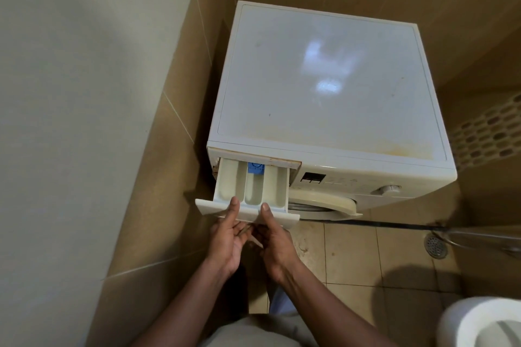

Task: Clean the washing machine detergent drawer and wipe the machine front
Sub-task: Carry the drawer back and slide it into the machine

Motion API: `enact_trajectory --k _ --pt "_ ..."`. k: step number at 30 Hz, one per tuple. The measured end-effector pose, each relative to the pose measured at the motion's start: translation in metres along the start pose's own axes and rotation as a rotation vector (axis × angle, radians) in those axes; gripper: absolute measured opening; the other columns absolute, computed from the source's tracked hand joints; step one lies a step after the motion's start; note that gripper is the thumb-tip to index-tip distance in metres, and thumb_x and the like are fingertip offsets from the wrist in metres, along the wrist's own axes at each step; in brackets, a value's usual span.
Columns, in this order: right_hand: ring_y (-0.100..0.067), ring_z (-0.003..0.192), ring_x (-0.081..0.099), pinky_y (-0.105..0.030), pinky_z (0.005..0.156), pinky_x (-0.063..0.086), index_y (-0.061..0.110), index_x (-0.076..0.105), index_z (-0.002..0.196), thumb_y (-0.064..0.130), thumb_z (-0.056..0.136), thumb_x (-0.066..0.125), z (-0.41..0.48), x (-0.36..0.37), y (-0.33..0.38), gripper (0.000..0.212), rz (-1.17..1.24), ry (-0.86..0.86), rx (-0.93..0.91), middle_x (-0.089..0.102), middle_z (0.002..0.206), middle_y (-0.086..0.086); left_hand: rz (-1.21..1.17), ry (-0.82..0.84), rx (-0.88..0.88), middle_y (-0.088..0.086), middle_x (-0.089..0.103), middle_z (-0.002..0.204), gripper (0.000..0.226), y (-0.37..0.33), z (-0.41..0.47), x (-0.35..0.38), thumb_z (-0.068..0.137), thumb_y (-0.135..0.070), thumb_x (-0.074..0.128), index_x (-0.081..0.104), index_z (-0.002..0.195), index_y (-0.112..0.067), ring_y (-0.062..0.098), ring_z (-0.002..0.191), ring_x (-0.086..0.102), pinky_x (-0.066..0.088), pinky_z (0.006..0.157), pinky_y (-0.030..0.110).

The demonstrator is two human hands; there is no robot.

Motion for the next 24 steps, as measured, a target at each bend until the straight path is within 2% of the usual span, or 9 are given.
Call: enact_trajectory --k 3,5,8,10,12,16,20,24 --pt "-0.026 0.105 0.071 -0.047 0.098 0.052 0.008 0.070 0.115 0.052 0.077 0.073 0.018 0.007 0.019 0.057 -0.050 -0.027 -0.019 0.075 0.108 -0.014 0.006 0.014 0.013 0.022 0.066 0.123 0.033 -0.015 0.014 0.020 0.092 -0.029 0.066 0.061 0.118 -0.010 0.033 0.115 0.065 0.047 0.107 0.047" --pt "-0.027 0.101 0.072 -0.043 0.093 0.055 0.007 0.070 0.112 0.055 0.078 0.072 0.030 0.013 0.033 0.059 -0.064 -0.036 -0.034 0.076 0.105 -0.015 0.015 0.029 0.025 0.023 0.066 0.123 0.040 -0.026 0.023 0.034 0.092 -0.030 0.067 0.057 0.124 -0.007 0.032 0.114 0.065 0.050 0.103 0.046" --pt "-0.026 0.094 0.074 -0.040 0.082 0.059 0.004 0.070 0.109 0.056 0.084 0.068 0.047 0.022 0.055 0.058 -0.072 -0.047 -0.057 0.075 0.102 -0.017 0.031 0.039 0.061 0.021 0.068 0.121 0.049 -0.044 0.040 0.054 0.091 -0.032 0.068 0.054 0.131 -0.007 0.029 0.107 0.070 0.058 0.091 0.041" --pt "-0.026 0.097 0.073 -0.042 0.088 0.058 0.005 0.070 0.112 0.059 0.079 0.069 0.057 0.026 0.067 0.063 -0.072 -0.066 -0.064 0.075 0.105 -0.017 0.022 0.034 0.074 0.019 0.069 0.122 0.055 -0.051 0.051 0.062 0.089 -0.033 0.070 0.052 0.135 -0.009 0.028 0.106 0.071 0.061 0.079 0.036" --pt "-0.026 0.101 0.072 -0.045 0.095 0.055 0.006 0.070 0.114 0.062 0.075 0.070 0.064 0.028 0.073 0.068 -0.073 -0.075 -0.060 0.075 0.108 -0.015 0.003 0.032 0.067 0.019 0.068 0.124 0.058 -0.054 0.060 0.066 0.087 -0.034 0.072 0.051 0.136 -0.010 0.028 0.108 0.071 0.062 0.075 0.035" --pt "-0.024 0.104 0.071 -0.047 0.100 0.051 0.008 0.071 0.112 0.065 0.077 0.068 0.072 0.030 0.078 0.067 -0.101 -0.074 -0.044 0.076 0.108 -0.012 0.017 0.061 0.058 0.018 0.069 0.123 0.056 -0.058 0.069 0.073 0.087 -0.036 0.072 0.053 0.134 -0.010 0.028 0.107 0.071 0.061 0.085 0.039" --pt "-0.021 0.103 0.070 -0.044 0.097 0.052 0.010 0.071 0.105 0.063 0.081 0.067 0.072 0.029 0.081 0.058 -0.129 -0.079 -0.041 0.075 0.108 -0.011 0.046 0.081 0.043 0.018 0.070 0.122 0.053 -0.059 0.073 0.074 0.089 -0.035 0.070 0.054 0.132 -0.010 0.028 0.108 0.071 0.055 0.097 0.047" --pt "-0.019 0.106 0.067 -0.046 0.100 0.049 0.009 0.068 0.113 0.069 0.078 0.066 0.071 0.029 0.081 0.069 -0.170 -0.086 -0.037 0.072 0.115 -0.009 0.079 0.077 0.034 0.017 0.070 0.121 0.051 -0.062 0.068 0.075 0.088 -0.037 0.070 0.056 0.128 -0.009 0.029 0.107 0.071 0.053 0.100 0.049"
Point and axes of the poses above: each hand's wrist, its own z-axis towards the middle knuckle, its own x-axis out of the palm, y = z × x, the point moved 9 cm from there along z, towards the middle knuckle
